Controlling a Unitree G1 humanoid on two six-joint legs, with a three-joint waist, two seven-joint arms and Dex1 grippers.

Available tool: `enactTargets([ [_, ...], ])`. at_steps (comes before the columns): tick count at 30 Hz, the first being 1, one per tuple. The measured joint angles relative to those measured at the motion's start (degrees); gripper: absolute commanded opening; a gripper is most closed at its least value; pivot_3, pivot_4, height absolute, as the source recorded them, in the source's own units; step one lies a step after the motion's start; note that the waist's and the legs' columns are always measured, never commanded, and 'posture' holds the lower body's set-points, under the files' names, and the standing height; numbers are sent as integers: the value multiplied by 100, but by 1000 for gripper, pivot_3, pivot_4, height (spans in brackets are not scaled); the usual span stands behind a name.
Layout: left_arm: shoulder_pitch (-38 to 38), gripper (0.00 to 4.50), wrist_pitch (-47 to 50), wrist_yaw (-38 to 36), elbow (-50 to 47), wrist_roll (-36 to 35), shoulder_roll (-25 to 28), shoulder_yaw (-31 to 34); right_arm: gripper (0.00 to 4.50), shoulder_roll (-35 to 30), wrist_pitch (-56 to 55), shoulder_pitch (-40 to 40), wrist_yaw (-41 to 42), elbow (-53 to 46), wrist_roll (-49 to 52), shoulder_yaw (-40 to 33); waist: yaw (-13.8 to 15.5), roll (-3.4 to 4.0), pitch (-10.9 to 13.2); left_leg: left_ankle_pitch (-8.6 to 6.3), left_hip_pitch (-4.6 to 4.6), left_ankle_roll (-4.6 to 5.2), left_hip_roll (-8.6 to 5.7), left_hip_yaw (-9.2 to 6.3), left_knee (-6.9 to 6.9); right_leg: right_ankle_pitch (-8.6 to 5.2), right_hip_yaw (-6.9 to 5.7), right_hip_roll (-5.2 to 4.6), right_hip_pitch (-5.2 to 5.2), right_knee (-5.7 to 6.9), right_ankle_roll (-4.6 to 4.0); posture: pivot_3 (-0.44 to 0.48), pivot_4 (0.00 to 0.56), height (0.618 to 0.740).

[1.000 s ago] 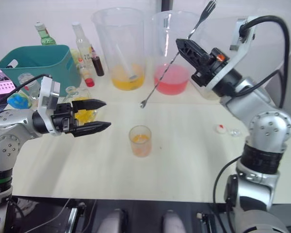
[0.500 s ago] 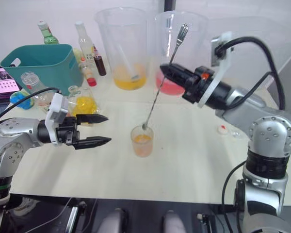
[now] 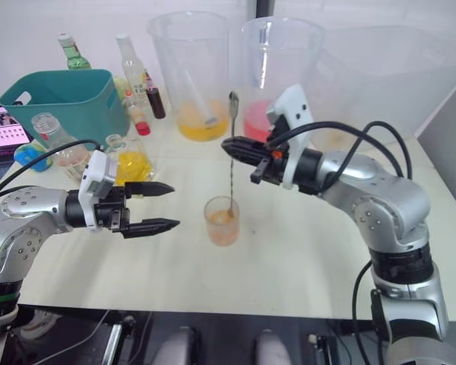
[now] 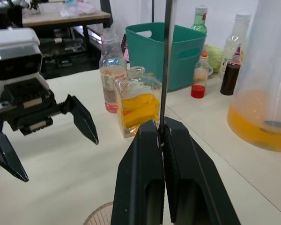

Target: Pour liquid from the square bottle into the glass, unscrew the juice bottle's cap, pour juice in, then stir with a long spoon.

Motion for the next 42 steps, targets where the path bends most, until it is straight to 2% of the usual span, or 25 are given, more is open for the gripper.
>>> enactTargets([
  [9,215,4483,110,178,-270,-7,48,81,0,825,-333,1,176,27,-545,270,-1,0,0,0,1,0,0,-1,0,0,0,0,-5,11,0,0,150,728],
  [15,243,4483,87,151,-263,8,51,106,0,1128,-192,2,254,20,-455,284,-2,0,0,0,1,-1,0,-1,0,0,-1,0,-5,15,-1,0,150,728],
  [21,334,4483,-42,65,-236,35,135,100,0,826,515,214,403,-401,-10,279,-1,0,0,0,2,0,0,-1,0,0,-1,0,-5,15,-1,0,150,728],
  [28,369,4483,-196,-28,-142,35,51,-1,0,208,1154,25,382,-775,577,-322,3,-1,0,0,3,0,0,-1,1,0,-1,0,-4,14,-1,0,150,728],
  [34,377,4483,-343,-89,-98,99,18,-118,0,-199,1230,1,372,-813,562,-367,0,-1,0,0,3,0,0,-1,1,0,-1,0,-4,14,-1,0,150,728],
  [42,375,4483,-476,-161,44,228,16,-203,0,-200,1165,-195,377,-538,353,-375,0,-1,1,0,2,0,0,-1,1,0,-1,1,-4,14,-1,0,150,728],
])
